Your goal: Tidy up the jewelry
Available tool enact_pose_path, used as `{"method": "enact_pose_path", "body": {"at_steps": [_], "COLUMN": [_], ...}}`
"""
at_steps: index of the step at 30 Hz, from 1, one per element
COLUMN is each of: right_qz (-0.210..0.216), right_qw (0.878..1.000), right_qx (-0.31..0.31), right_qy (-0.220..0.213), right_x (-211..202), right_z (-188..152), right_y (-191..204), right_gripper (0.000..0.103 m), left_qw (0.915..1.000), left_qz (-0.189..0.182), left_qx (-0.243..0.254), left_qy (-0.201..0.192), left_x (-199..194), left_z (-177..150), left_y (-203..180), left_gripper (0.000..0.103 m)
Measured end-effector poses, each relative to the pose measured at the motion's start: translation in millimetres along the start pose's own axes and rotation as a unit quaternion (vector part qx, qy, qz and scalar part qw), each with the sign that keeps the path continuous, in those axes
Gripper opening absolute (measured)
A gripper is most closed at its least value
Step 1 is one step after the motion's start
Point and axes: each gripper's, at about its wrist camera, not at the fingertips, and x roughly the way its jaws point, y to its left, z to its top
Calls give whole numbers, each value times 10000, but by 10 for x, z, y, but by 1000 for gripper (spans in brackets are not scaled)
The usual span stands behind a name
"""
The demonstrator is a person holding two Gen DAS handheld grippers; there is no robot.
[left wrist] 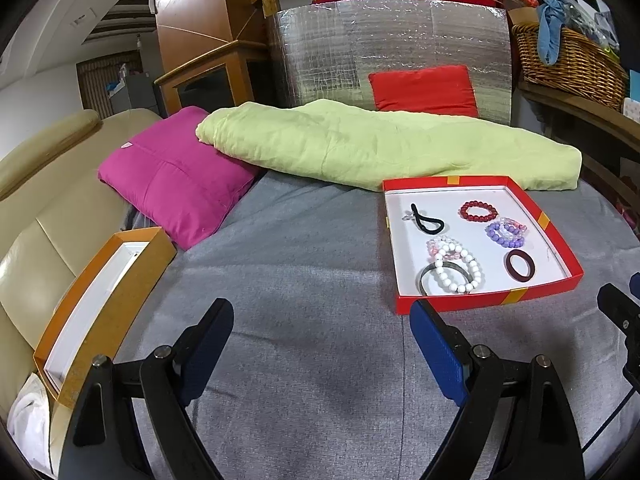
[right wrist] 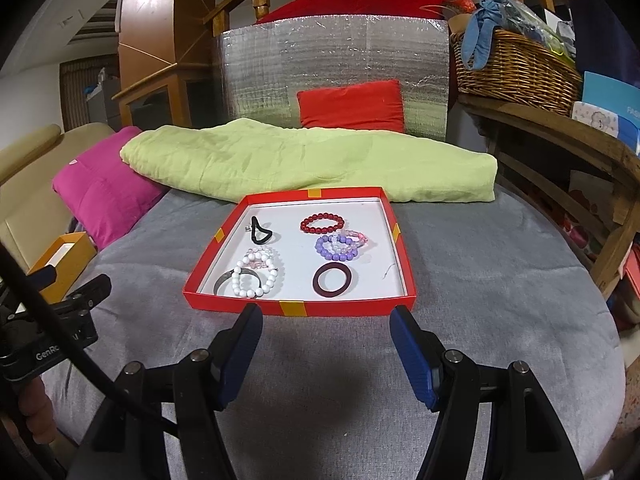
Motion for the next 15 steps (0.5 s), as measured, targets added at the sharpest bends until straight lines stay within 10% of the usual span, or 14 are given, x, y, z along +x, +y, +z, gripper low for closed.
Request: {"method": "enact_pose_path", "body": {"at_steps": [15], "right_qz": [-134], "right_qw": [9999], "right_qx": [36], "right_qy": [0], "right_x": [10], "right_z": [64], "right_y": [-100], "right_gripper": [70], "left_qw": [9998], "left_qz": [-71], "left_qx": [-186], "left_qy": [34], "left_x": [76], "left_z": [5], "left_y": [84], "left_gripper": [90]}}
